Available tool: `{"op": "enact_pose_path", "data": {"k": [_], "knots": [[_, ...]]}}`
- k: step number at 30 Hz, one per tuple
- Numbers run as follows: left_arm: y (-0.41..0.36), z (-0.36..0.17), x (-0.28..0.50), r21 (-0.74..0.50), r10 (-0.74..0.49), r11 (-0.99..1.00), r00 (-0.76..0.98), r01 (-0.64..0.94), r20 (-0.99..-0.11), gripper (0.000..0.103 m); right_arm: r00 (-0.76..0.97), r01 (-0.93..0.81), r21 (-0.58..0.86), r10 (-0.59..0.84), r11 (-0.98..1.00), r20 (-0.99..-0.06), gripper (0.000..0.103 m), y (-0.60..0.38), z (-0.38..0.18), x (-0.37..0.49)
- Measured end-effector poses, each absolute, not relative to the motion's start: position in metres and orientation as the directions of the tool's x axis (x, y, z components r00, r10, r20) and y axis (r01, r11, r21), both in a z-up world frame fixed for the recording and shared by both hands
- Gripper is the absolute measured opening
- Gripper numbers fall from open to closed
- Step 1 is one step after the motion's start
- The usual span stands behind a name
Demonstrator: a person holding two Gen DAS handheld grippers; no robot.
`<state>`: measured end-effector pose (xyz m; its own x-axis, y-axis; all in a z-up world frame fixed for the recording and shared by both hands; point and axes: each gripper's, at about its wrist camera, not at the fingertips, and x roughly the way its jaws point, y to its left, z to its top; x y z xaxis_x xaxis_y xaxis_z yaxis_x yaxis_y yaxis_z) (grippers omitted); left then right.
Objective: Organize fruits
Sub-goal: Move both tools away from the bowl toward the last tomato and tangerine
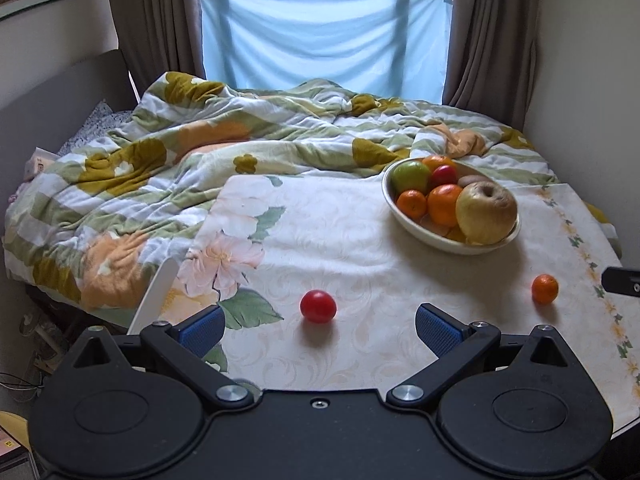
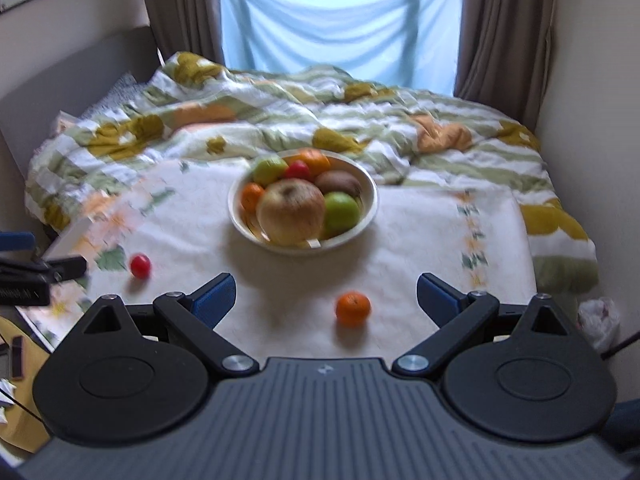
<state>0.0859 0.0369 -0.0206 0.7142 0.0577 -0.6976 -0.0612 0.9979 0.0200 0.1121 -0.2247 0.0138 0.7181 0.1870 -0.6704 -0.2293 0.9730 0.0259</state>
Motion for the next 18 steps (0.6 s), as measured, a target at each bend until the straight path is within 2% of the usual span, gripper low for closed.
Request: {"op": "enact_pose_path", "data": {"k": [6, 8, 11, 12, 14, 16, 18], "knots": [[0.050, -0.050, 0.108, 0.016, 0.023, 1.000, 0.689, -0.017, -0.724, 0.099, 0.683, -0.163, 0.027, 0.133, 0.986, -0.719, 0.103, -0.238, -0.032, 0.123], [0.050, -0.059, 0.117, 0.019, 0.007, 1.000, 0.674, 0.011, -0.738, 0.093, 0.674, -0.141, 0.027, 0.116, 0.990, -0.729, 0.103, -0.241, -0.043, 0.127], [0.051, -0.070, 0.127, 0.026, -0.013, 0.998, 0.662, 0.049, -0.749, 0.092, 0.669, -0.130, 0.021, 0.103, 0.991, -0.736, 0.103, -0.241, -0.057, 0.132], [0.052, -0.074, 0.130, 0.027, -0.020, 0.998, 0.658, 0.062, -0.753, 0.090, 0.667, -0.127, 0.018, 0.098, 0.992, -0.739, 0.103, -0.239, -0.061, 0.134], [0.052, -0.080, 0.135, 0.032, -0.025, 0.997, 0.649, 0.076, -0.760, 0.079, 0.657, -0.120, 0.028, 0.100, 0.992, -0.747, 0.103, -0.238, -0.068, 0.139], [0.055, -0.086, 0.141, 0.035, -0.024, 0.996, 0.640, 0.080, -0.768, 0.073, 0.652, -0.106, 0.045, 0.104, 0.993, -0.751, 0.103, -0.237, -0.074, 0.144], [0.057, -0.090, 0.146, 0.031, -0.029, 0.996, 0.637, 0.083, -0.770, 0.072, 0.643, -0.094, 0.058, 0.105, 0.994, -0.758, 0.103, -0.236, -0.080, 0.150]]}}
